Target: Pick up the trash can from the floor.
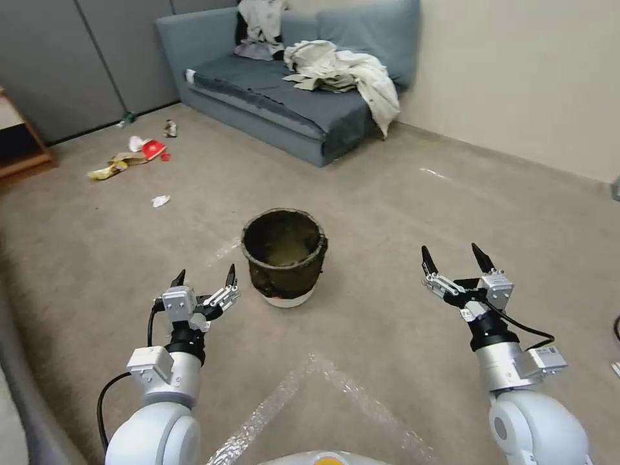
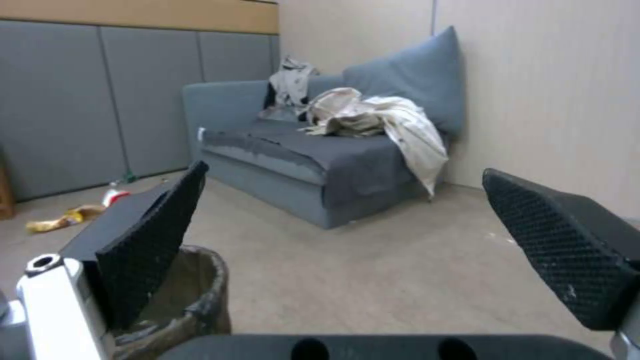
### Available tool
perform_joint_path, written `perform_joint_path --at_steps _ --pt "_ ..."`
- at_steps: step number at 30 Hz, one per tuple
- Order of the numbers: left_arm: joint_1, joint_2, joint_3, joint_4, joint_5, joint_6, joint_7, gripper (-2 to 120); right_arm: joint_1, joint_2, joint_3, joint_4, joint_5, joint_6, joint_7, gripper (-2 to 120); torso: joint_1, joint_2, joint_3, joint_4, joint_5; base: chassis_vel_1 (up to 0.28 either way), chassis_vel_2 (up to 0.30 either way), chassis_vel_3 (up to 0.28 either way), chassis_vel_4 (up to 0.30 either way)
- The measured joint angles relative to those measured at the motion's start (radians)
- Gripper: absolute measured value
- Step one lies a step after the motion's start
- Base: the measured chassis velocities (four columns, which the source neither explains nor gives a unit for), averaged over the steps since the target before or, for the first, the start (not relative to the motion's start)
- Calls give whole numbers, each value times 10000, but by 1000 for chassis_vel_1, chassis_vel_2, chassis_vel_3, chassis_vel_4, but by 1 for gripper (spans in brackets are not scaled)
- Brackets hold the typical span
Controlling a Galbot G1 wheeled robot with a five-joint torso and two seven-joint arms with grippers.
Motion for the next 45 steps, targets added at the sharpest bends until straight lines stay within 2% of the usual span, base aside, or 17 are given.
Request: perform_joint_path --at_steps 16,45 --pt "-68 11 -26 109 77 -166 -52 100 68 46 12 -223 159 298 -342 100 -1 0 0 -3 0 -12 10 14 -11" --pt "-322 99 0 438 -344 -266 -40 100 143 151 -23 -305 69 485 -577 100 0 0 1 -1 0 -120 118 121 -116"
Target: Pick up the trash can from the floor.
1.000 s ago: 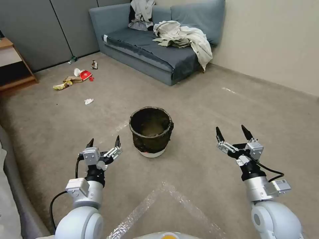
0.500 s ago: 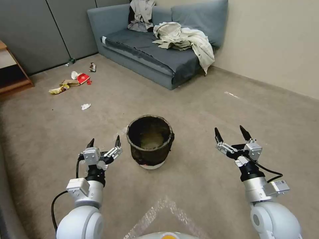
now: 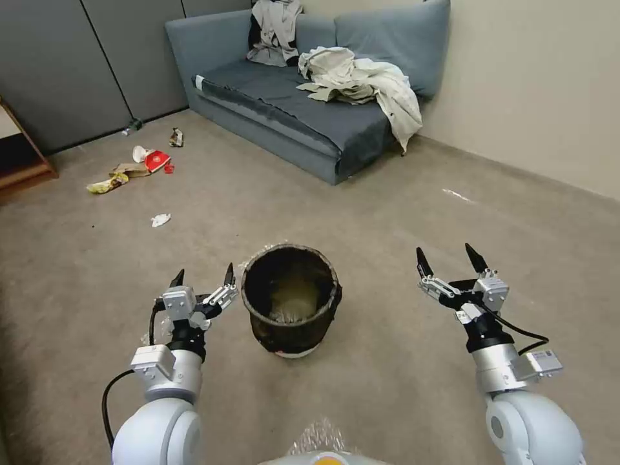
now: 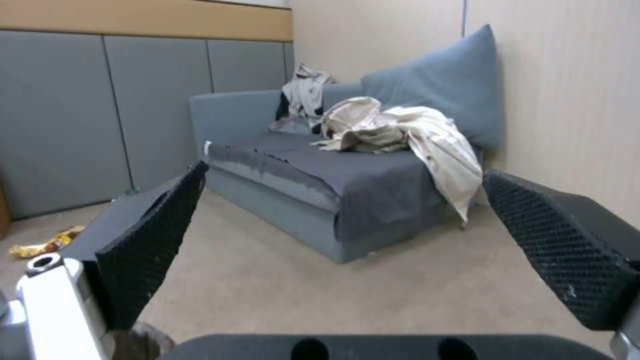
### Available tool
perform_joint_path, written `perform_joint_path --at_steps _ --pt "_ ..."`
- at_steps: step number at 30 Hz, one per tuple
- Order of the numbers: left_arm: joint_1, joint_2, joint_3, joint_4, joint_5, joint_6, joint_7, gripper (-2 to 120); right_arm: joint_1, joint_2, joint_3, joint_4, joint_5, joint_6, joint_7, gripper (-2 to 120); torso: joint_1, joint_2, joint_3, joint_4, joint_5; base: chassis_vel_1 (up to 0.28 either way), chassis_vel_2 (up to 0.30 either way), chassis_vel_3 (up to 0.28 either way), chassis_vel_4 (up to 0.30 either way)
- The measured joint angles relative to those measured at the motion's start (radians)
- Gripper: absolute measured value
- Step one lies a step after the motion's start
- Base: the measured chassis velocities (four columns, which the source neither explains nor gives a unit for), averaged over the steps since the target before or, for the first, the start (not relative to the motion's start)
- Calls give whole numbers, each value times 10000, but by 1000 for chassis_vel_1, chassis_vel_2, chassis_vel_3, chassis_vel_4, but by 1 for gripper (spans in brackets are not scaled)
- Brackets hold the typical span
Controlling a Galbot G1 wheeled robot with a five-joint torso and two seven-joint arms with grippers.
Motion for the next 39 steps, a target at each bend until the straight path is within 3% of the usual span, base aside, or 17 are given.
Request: perform_joint_path --at_steps 3,6,7,8,10,11,12,15,20,23,31,35,39 --pt "-91 65 104 6 -320 177 -238 100 38 11 23 -74 -45 190 -169 100 0 0 -1 1 0 -74 105 81 -69" --pt "-360 337 300 -38 -1220 1130 -801 100 35 3 48 -109 -57 333 -374 100 1 0 0 0 -2 -34 28 27 -33" --pt "-360 337 300 -38 -1220 1130 -801 100 35 3 48 -109 -57 333 -374 100 1 0 0 0 -2 0 0 0 0" --pt "-488 455 361 -66 -1606 1464 -1013 100 26 1 49 -109 -55 349 -395 100 0 0 0 -2 -1 0 0 0 0" --pt "-1116 852 537 -47 -2754 3095 -1776 100 -36 6 66 -72 -47 385 -435 100 1 0 -1 -2 -1 0 0 0 0" --pt "-1116 852 537 -47 -2754 3095 -1776 100 -36 6 66 -72 -47 385 -435 100 1 0 -1 -2 -1 0 0 0 0" --pt "-1406 1045 609 68 -3195 3796 -2138 100 -66 -2 78 -48 -46 389 -445 100 0 0 -1 -3 -1 0 0 0 0" --pt "-1883 1341 668 388 -3854 4788 -2586 99 -69 -41 86 -16 -41 389 -447 100 0 0 -1 -4 -1 0 0 0 0" --pt "-2298 1603 784 971 -4549 5250 -2869 99 -28 -65 75 -3 -40 382 -447 100 0 -1 -1 -2 -1 0 0 0 0" --pt "-2794 1799 1016 1742 -5246 5641 -3005 97 -56 -61 102 80 -43 350 -447 100 1 0 -1 -2 0 0 0 0 0" --pt "-3424 1860 1363 2656 -5470 5742 -3258 95 -98 -44 211 116 -45 327 -420 100 0 0 0 -1 0 0 0 0 0" --pt "-3610 1873 1455 2915 -5538 5792 -3411 87 -117 14 240 100 -57 330 -397 100 0 0 -1 -2 0 0 0 0 0" --pt "-3752 1894 1486 3140 -5977 5970 -3615 68 -110 124 229 32 -151 343 -394 100 1 0 -1 -1 0 0 0 0 0"
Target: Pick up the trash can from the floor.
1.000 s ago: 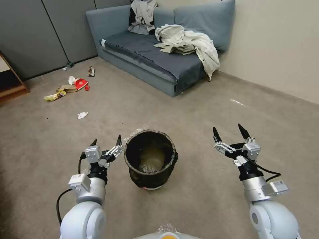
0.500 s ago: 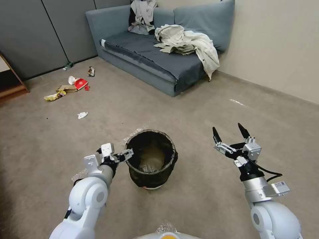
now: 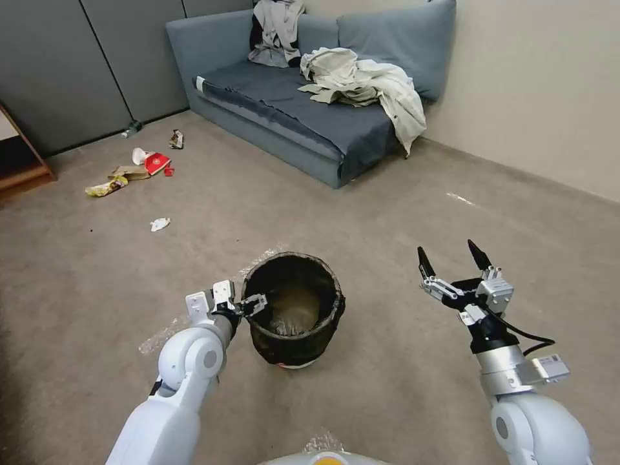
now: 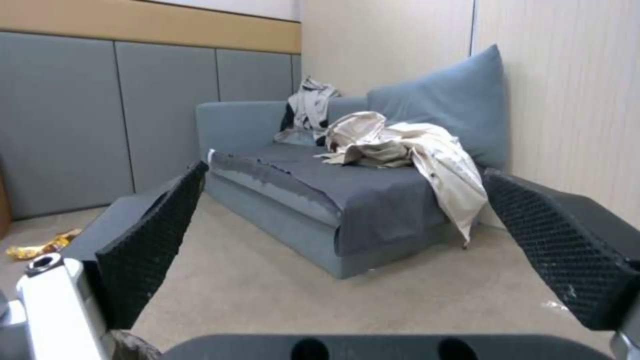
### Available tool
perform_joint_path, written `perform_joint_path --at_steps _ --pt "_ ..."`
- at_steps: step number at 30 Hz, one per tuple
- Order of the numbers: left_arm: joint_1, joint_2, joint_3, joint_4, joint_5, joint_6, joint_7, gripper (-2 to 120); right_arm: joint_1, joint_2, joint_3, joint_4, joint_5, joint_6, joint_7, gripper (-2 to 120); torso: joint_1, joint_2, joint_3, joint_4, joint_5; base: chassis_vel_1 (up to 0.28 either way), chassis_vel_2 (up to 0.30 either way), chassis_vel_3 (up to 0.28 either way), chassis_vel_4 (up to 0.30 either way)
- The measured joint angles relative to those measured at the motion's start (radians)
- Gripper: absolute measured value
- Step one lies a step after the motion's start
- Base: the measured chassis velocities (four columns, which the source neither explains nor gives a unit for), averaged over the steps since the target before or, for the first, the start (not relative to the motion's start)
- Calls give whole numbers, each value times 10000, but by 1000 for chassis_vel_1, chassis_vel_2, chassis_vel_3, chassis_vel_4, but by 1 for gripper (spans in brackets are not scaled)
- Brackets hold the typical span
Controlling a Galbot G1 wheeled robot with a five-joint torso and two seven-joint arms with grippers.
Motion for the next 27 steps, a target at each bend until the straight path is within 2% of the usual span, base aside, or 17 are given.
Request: perform_joint_path --at_steps 1,4,5,9,10,14,15,18,21,27 --pt "0 0 0 0 0 0 0 68 0 0 0 0 0 0 0 100 0 0 0 0 0 0 0 0 0" --pt "-53 9 12 106 -205 50 -51 55 14 57 -28 -30 -54 9 0 100 0 0 0 0 0 0 0 0 0" --pt "-53 9 12 106 -205 50 -51 55 14 57 -28 -30 -54 9 0 100 0 0 0 0 0 0 0 0 0" --pt "-125 -7 12 250 -453 122 -168 36 28 94 -44 -51 -82 22 0 100 0 0 0 0 0 0 0 0 0" --pt "-125 -7 12 250 -453 122 -168 36 28 94 -44 -51 -82 22 0 100 0 0 0 0 0 0 0 0 0" --pt "-186 -57 12 384 -602 138 -310 18 16 106 -54 -87 -92 50 -13 100 0 0 0 0 0 0 0 0 0" --pt "-186 -57 12 384 -602 138 -310 18 16 106 -54 -87 -92 50 -13 100 0 0 0 0 0 0 0 0 0" --pt "-217 -97 17 425 -635 121 -342 7 15 95 -55 -93 -93 59 -16 100 0 0 0 0 1 0 0 0 0" --pt "-221 -123 15 433 -637 102 -352 1 22 75 -55 -103 -92 61 -17 100 0 0 0 0 2 0 0 0 0" --pt "-179 -179 -7 416 -624 -99 -391 1 95 38 -69 -176 -80 62 -18 100 0 0 0 0 -1 0 0 0 0"
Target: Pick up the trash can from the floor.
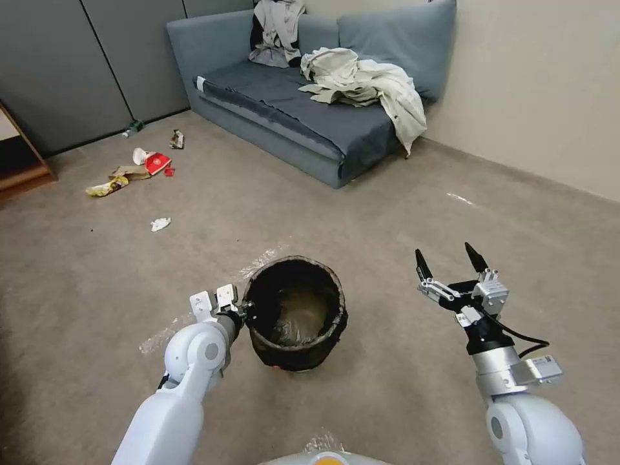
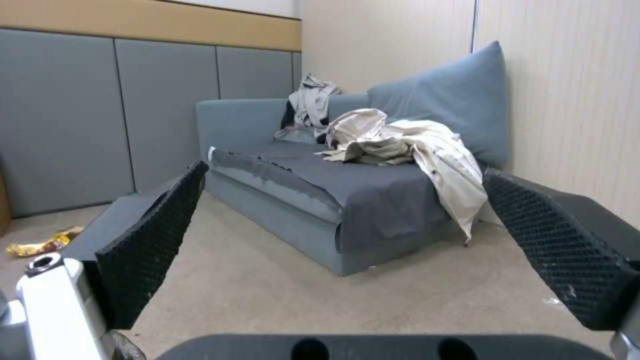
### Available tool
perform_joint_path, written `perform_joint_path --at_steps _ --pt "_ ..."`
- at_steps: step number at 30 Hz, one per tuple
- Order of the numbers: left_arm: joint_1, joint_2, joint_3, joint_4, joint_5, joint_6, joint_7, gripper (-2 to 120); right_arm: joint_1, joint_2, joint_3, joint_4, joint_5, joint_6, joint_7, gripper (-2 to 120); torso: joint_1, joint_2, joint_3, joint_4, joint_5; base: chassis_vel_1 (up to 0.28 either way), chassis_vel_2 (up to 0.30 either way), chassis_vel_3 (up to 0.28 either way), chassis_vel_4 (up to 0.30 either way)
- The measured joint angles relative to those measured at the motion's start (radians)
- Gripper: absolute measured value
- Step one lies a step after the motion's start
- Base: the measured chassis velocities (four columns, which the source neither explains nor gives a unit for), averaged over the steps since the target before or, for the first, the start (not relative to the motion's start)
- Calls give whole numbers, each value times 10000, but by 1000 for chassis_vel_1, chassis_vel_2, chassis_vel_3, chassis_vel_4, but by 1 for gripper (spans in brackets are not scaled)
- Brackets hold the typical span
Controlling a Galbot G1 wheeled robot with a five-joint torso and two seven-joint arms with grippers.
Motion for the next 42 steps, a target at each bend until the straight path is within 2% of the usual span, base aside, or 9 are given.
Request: perform_joint_path --at_steps 9,15,16,20,27,42 --pt "153 -18 -245 -658 -255 17 -269 1 98 -43 -44 -70 16 0 -6 100 1 0 0 -1 -1 0 0 0 0" --pt "554 147 -580 -1798 -650 267 -517 1 187 -58 -123 -74 26 -14 -34 100 0 0 0 0 1 0 0 0 0" --pt "554 147 -580 -1798 -650 267 -517 1 187 -58 -123 -74 26 -14 -34 100 0 0 0 0 1 0 0 0 0" --pt "865 268 -880 -2820 -929 314 -659 1 241 -58 -189 -93 28 -29 -75 100 0 0 0 0 1 0 0 0 0" --pt "1014 307 -1084 -3560 -1051 316 -776 1 241 -82 -215 -106 36 -27 -101 100 0 0 -1 0 1 0 0 0 0" --pt "1082 197 -1085 -3353 -933 316 -809 1 179 -203 -155 -116 89 27 -113 100 0 0 -1 -1 1 0 0 0 0"
